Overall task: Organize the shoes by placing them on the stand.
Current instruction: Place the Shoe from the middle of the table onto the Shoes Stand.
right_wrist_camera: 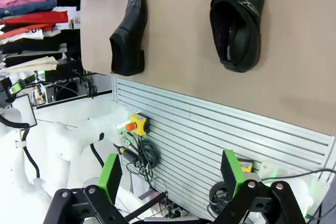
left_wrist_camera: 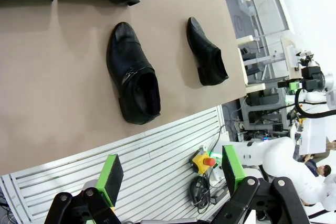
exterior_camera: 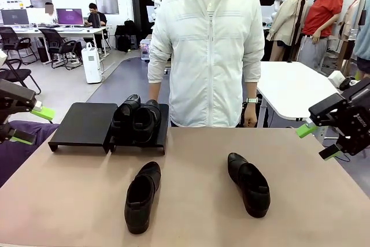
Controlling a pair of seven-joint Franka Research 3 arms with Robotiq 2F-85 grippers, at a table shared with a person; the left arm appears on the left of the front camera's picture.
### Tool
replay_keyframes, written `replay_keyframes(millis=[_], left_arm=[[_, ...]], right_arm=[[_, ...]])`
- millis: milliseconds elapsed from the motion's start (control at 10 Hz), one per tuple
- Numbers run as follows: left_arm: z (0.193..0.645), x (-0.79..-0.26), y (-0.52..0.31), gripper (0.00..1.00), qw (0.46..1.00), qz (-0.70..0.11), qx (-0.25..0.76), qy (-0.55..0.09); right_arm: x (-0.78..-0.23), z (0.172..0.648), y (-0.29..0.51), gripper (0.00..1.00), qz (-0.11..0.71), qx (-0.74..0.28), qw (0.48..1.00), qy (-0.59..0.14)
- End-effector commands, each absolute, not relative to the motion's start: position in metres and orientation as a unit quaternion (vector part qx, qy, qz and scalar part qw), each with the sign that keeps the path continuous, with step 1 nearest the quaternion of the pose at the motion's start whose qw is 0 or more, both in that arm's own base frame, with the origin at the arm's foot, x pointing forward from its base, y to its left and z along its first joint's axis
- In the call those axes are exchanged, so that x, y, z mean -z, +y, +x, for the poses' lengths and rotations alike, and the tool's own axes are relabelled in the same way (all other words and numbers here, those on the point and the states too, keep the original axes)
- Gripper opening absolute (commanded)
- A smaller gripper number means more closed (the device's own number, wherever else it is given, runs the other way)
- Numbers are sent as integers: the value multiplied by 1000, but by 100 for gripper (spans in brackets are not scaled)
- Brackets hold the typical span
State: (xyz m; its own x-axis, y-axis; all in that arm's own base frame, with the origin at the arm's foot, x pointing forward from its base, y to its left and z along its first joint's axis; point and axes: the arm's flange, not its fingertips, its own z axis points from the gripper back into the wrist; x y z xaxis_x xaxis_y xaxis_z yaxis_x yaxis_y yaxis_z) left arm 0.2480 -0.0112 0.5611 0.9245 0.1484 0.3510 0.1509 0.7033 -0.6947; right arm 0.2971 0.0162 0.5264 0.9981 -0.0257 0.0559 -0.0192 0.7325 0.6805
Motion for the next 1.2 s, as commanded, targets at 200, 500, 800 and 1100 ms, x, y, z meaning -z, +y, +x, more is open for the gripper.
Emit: replay_keyframes(millis=[200,500,800,1100], left_arm=[[248,-561,-11,97,902,-385,1,-194],[285,-563,-143,97,969,-180,-138,-97],[353,-510,-224,97,989,-103,-104,-10],[338,-486,-242,97,988,-114,-98,-22]], right_arm=[[-529,299,13,100,375,-7,926,-31],[-529,299,13,100,375,-7,926,-31],[-529,299,13,100,375,-7,926,-31],[-529,299,13,100,375,-7,926,-31]])
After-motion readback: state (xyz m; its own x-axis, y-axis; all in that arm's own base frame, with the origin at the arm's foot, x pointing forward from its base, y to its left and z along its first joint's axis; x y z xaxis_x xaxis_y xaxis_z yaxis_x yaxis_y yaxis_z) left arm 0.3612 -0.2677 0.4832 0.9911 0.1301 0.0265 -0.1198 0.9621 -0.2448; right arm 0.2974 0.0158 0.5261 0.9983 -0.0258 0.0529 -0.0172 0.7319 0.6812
